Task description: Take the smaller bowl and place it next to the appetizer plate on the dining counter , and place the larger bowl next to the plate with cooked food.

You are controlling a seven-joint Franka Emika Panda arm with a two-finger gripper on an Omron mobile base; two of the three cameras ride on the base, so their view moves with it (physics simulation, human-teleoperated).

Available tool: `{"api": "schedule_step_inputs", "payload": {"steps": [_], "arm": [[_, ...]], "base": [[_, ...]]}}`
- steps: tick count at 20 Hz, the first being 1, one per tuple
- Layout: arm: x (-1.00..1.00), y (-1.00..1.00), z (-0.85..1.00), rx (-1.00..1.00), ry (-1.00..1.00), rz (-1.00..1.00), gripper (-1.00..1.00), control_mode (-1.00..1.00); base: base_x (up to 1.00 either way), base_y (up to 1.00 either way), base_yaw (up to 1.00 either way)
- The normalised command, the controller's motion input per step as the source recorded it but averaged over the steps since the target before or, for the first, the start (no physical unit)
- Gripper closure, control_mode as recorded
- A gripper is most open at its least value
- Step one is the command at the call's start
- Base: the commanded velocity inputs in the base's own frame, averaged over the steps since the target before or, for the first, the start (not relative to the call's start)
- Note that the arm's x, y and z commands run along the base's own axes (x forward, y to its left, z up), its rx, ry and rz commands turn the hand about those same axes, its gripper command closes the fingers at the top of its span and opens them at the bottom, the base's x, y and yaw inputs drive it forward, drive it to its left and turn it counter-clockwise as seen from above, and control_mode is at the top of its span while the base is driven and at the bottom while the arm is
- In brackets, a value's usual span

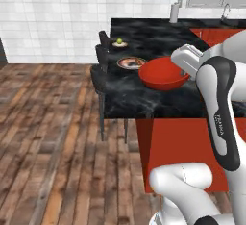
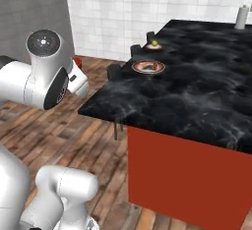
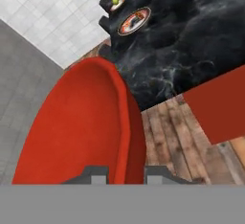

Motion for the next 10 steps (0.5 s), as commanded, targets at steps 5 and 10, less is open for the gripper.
{"api": "schedule_step_inputs", "payload": {"steps": [5, 10], "arm": [[0.00, 0.00, 0.00, 0.00, 0.00, 0.00, 1.00, 1.00], [0.00, 0.00, 0.00, 0.00, 0.00, 0.00, 1.00, 1.00]], "base": [[0.90, 1.00, 0.00], [0.97, 1.00, -0.04]]}}
